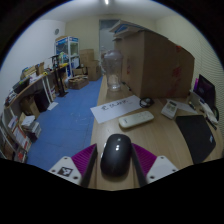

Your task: Arrange mouse

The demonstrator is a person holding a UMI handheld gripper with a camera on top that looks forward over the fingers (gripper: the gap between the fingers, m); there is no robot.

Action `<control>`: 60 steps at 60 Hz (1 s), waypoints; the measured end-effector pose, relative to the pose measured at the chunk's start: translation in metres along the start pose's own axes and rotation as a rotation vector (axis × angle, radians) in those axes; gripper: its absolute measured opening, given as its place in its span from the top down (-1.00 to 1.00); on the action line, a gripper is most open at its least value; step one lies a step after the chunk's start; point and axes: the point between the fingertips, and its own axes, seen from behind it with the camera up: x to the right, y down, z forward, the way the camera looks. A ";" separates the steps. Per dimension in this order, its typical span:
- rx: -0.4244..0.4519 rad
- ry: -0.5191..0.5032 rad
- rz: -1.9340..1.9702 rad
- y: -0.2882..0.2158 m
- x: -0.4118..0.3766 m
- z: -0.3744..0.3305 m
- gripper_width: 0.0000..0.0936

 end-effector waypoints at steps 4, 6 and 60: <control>0.005 -0.001 -0.001 -0.001 0.002 0.003 -0.11; 0.012 0.000 0.002 -0.001 0.002 0.003 -0.09; 0.128 -0.066 -0.033 -0.129 0.340 -0.063 0.24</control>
